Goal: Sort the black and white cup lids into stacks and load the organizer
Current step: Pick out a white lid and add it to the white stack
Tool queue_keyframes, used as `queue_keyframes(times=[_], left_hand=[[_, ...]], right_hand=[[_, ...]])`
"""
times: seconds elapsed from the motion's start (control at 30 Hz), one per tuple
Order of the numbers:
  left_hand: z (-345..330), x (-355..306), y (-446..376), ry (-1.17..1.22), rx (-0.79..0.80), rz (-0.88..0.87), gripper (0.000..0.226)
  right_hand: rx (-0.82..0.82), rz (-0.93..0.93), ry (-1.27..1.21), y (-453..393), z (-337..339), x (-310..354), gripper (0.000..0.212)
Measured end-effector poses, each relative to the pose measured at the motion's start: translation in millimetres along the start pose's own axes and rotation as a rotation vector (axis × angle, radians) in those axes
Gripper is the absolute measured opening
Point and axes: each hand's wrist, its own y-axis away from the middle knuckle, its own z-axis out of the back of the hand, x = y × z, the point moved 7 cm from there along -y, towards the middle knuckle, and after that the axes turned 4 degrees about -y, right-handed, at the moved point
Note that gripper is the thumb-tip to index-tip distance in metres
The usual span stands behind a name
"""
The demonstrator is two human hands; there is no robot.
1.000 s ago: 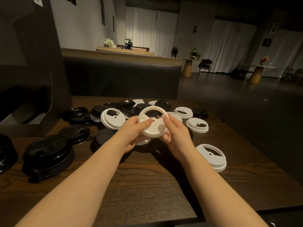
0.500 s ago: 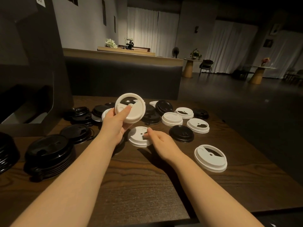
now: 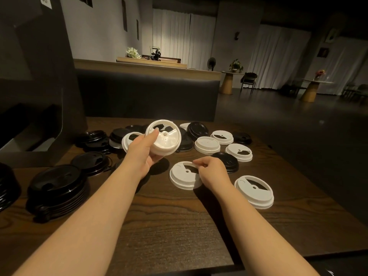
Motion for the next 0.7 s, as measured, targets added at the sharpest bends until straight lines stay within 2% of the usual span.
queue_keyframes(times=[0.1,0.2,0.23,0.27,0.3,0.4,0.47,0.5,0.57,0.63,0.7], left_hand=[[0.7,2.0,0.1,0.000,0.013,0.006,0.040],[-3.1,5.8,2.1,-0.047,0.051,0.010,0.038],[-5.6,7.1,4.3,-0.060,0.072,0.012,0.036],[-8.2,8.8,5.5,-0.073,0.090,0.016,0.033],[-10.2,10.4,6.2,-0.090,0.103,0.018,0.031],[-13.8,10.4,7.0,-0.169,0.115,-0.013,0.026],[-14.0,8.9,6.9,-0.293,0.098,-0.059,0.026],[-14.2,8.1,7.4,-0.351,0.092,-0.076,0.030],[-15.5,9.0,8.2,-0.380,0.098,-0.069,0.034],[-20.0,9.8,10.8,-0.295,0.141,-0.028,0.031],[-26.7,8.8,14.2,-0.233,0.189,-0.011,0.030]], right_hand=[[-0.016,0.058,-0.006,3.3,0.0,5.1,0.028],[-0.312,0.173,0.298,7.7,24.2,14.2,0.034],[-0.405,0.171,0.389,9.6,34.5,15.1,0.039],[-0.430,0.121,0.429,8.0,40.6,10.9,0.044],[-0.399,0.052,0.437,4.4,42.4,3.9,0.049],[-0.158,-0.072,0.529,-2.2,29.8,-12.0,0.059],[-0.059,-0.065,0.579,-3.0,22.8,-14.5,0.059],[-0.066,-0.042,0.572,-2.5,23.6,-12.3,0.057],[-0.193,0.077,0.469,-1.9,29.0,-3.2,0.049],[-0.293,0.201,0.197,4.0,33.7,8.2,0.043],[-0.216,0.216,-0.195,9.5,29.1,13.8,0.043]])
